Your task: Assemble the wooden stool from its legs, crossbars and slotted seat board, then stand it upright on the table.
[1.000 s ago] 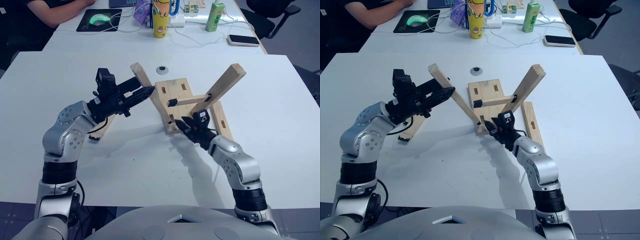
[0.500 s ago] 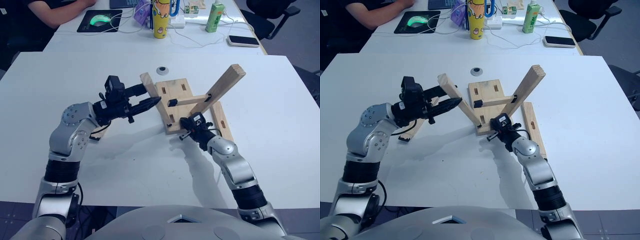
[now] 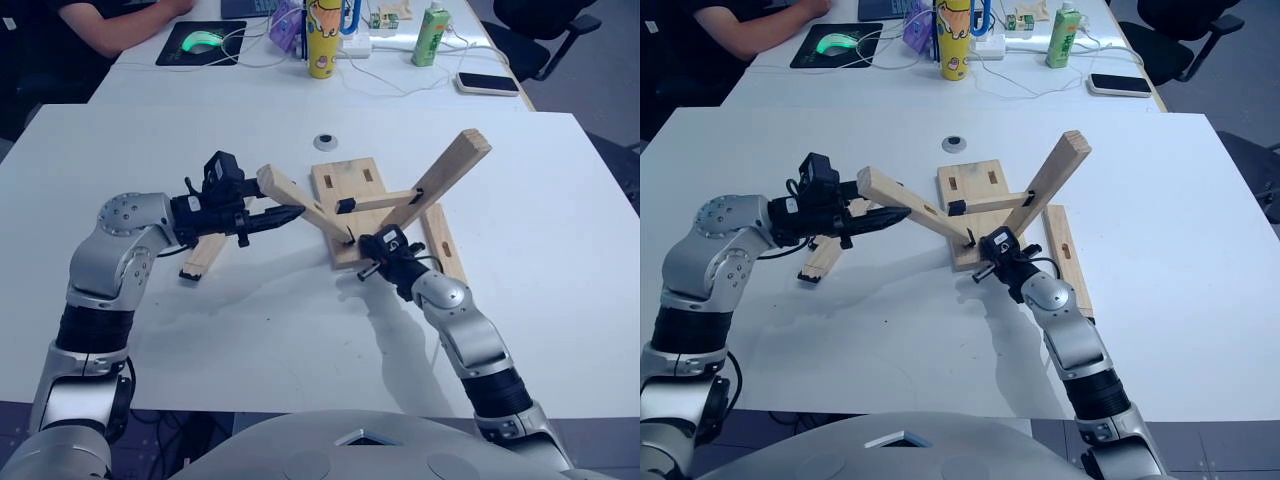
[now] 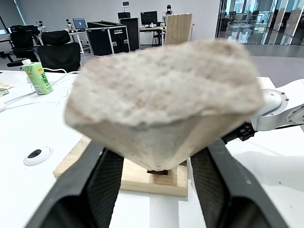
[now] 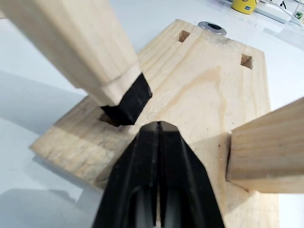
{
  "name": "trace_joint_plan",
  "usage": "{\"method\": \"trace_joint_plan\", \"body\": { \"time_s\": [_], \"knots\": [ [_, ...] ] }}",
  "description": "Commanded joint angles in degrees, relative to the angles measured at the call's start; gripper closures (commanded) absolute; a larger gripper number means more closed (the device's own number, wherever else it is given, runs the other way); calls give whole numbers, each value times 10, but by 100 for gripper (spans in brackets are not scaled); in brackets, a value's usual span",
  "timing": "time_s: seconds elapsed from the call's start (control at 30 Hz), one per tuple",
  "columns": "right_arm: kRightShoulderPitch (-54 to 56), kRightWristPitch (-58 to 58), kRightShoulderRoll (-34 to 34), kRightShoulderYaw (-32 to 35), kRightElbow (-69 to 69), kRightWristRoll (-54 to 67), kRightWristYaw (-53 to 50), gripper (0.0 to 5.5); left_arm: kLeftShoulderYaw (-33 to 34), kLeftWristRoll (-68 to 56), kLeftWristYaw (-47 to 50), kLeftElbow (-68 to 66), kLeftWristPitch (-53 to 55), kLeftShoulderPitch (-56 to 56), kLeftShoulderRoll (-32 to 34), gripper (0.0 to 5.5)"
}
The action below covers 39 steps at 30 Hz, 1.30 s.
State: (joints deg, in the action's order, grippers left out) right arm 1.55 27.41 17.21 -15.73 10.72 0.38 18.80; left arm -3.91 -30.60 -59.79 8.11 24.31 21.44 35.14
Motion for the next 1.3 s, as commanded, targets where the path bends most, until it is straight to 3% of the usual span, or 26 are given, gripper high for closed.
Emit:
{"method": "trace_joint_plan", "body": {
  "time_s": [0.03, 0.6, 0.87, 1.3],
  "knots": [
    [-35, 41, 0, -21, -44, -4, 14, 550, -5, 9, -22, -7, 13, 30, 19, 343],
    [-21, 23, -38, -38, -39, -1, 13, 550, -29, 46, -58, -50, 24, 90, 22, 343],
    [-14, 34, -25, -69, -48, -21, 26, 550, -52, 48, -43, -53, 24, 103, -24, 343],
    [-21, 67, -35, -44, -55, 5, 28, 550, -83, 62, -12, -30, 25, 49, -52, 343]
  ]
}}
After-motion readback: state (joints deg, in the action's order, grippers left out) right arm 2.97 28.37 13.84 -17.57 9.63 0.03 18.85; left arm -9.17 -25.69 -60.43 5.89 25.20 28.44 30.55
